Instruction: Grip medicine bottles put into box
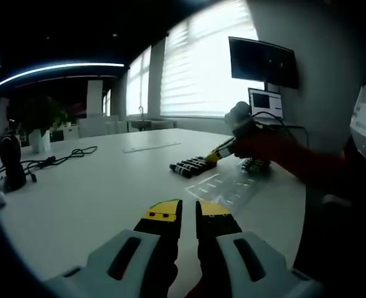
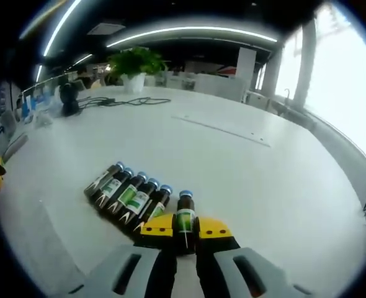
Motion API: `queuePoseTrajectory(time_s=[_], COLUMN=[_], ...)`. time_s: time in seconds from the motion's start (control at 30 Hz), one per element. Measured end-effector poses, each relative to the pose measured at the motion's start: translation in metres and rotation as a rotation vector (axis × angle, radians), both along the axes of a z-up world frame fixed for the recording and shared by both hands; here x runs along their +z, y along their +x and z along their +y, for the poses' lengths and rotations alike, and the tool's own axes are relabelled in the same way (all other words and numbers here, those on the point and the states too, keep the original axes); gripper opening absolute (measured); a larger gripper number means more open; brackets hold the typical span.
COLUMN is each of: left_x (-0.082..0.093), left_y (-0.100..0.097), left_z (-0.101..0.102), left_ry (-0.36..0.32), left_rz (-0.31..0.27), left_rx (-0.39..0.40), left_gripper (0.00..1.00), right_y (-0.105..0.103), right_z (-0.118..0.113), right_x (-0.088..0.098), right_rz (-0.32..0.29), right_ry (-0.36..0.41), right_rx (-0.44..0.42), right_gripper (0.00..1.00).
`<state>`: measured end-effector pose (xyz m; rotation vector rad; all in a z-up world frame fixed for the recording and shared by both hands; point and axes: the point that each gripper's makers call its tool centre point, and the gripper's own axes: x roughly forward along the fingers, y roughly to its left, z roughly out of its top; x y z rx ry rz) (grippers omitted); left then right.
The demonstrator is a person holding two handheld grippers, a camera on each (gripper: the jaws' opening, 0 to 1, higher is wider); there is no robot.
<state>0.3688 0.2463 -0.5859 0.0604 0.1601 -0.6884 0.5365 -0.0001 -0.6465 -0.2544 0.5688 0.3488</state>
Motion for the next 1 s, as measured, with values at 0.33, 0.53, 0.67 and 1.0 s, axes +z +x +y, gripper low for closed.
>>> queuePoseTrajectory(time_s=[0.33, 0.53, 0.67, 1.0], left_x=[0.0, 0.001, 0.001, 0.004], left_y=[0.0, -0.001, -0.001, -0.003], left_z=[0.001, 0.001, 0.002, 0.0], left_ry=[-0.001, 0.0, 0.0, 0.001], left_rz=[0.0, -0.003, -0.004, -0.011], left_rx=[0.002, -0.001, 0.0, -0.003], left_gripper=[0.03, 0.03, 0.03, 0.03], right_y=[0.0, -0.001, -0.001, -0.004], right_z=[0.0, -0.001, -0.002, -0.005], right_x=[0.0, 0.002, 0.002, 0.01], right_rz=[0.002, -0.005, -0.005, -0.022], right_ry=[0.008, 0.014, 0.014, 0.034], right_rx=[0.006, 0.009, 0.008, -0.005], right_gripper=[0.06, 0.06, 0.06, 0.06])
